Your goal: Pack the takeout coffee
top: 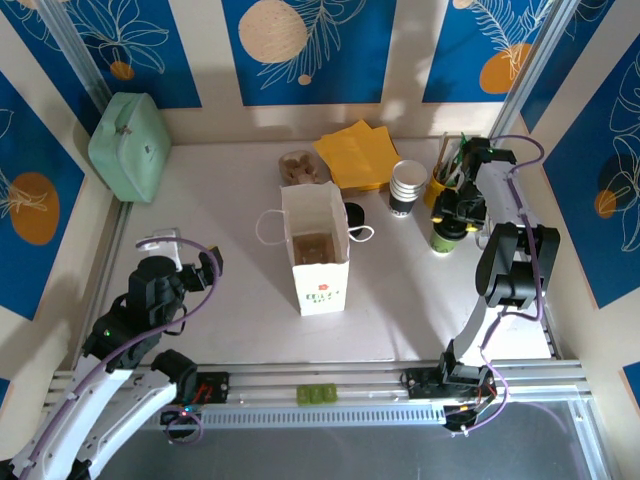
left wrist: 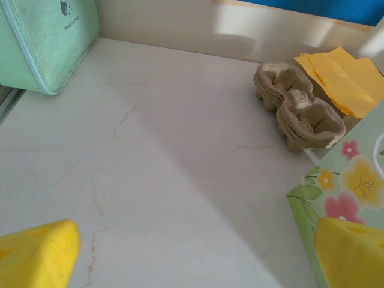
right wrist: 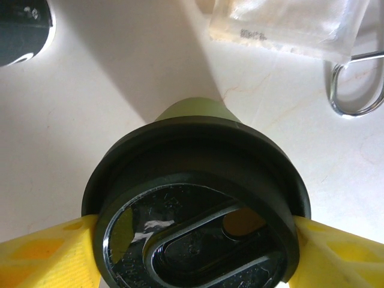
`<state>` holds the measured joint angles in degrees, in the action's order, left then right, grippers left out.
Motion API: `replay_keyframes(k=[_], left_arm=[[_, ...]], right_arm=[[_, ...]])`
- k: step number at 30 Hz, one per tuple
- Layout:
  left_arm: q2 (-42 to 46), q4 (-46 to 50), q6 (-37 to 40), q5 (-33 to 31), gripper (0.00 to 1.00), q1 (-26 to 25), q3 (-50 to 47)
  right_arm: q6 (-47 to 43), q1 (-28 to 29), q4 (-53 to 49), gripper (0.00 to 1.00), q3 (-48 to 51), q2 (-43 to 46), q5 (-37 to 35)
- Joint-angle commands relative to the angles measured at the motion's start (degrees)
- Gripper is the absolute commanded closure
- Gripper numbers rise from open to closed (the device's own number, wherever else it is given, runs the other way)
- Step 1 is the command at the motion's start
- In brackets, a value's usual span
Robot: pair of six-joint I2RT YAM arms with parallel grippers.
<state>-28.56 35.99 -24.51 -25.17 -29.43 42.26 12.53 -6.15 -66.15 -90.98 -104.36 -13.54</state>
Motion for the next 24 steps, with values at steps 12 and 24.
replay_keyframes(k=[12,24], left_arm=[[0.3,0.5,0.4,-1.0,0.01,0.0,0.1],[0.3,0.8,0.2,-1.0,0.01,0.0,0.1]], right_arm=[[3.7,9.1,-5.8,0.29,2.4,7.1,2.3],[7.6,21.4,-11.0,0.31,2.6,12.2,-1.7]])
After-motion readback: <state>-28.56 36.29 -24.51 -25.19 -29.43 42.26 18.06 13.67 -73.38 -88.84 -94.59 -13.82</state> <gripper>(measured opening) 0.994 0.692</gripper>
